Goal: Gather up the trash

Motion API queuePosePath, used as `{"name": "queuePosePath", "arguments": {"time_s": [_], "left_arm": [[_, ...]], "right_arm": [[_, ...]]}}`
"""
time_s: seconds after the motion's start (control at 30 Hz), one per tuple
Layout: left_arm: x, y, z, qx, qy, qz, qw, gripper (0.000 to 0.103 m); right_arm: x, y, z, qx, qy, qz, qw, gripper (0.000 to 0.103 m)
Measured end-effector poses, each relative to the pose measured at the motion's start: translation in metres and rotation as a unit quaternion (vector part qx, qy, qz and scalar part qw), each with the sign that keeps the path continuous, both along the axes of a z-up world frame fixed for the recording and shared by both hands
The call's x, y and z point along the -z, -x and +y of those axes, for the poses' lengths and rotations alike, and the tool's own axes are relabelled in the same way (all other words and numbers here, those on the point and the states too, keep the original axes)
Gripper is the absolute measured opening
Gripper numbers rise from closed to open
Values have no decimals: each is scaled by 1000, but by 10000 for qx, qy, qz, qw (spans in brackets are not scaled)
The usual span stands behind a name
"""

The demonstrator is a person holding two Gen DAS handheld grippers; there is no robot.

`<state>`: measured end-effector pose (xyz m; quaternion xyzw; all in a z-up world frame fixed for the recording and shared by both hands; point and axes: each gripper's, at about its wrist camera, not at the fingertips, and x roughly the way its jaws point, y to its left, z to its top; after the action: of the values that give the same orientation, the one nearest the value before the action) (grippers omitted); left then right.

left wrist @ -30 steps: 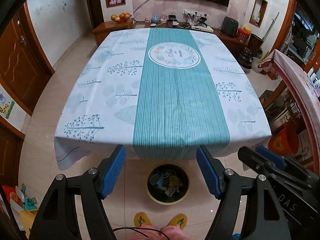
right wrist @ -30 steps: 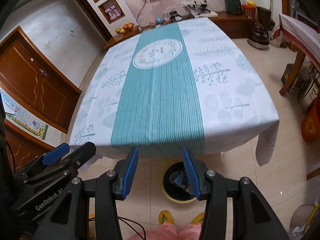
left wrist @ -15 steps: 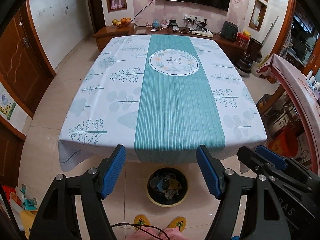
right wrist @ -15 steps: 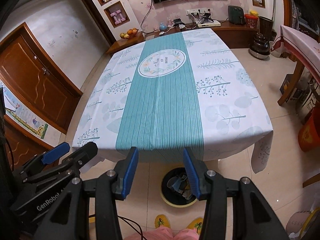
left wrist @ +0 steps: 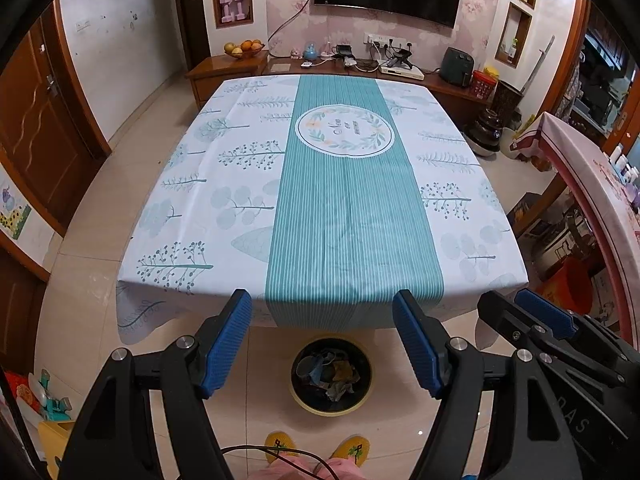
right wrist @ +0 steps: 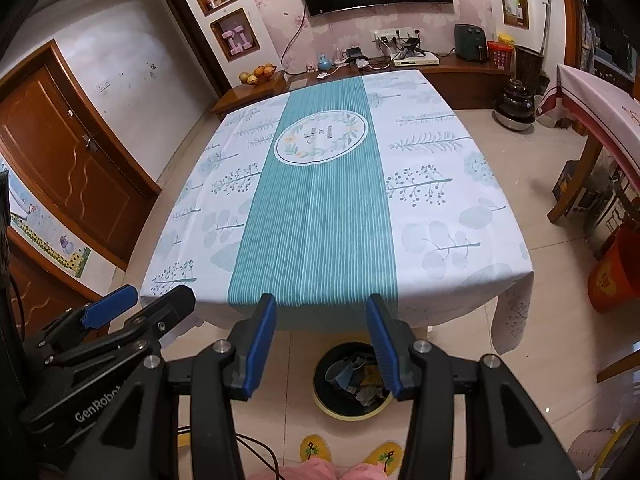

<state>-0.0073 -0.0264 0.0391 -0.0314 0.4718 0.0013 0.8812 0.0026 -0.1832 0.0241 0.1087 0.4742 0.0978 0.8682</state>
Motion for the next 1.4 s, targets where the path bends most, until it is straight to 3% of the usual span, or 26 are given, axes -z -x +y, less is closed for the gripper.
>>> {"name": "queuePosePath", "arguments": {"time_s": [1.4], "left_arm": [[-4, 2, 4, -4, -2, -9, 10000, 71]], "right_arm": [[-6, 4, 2, -32, 39, -97, 9999, 47]]}}
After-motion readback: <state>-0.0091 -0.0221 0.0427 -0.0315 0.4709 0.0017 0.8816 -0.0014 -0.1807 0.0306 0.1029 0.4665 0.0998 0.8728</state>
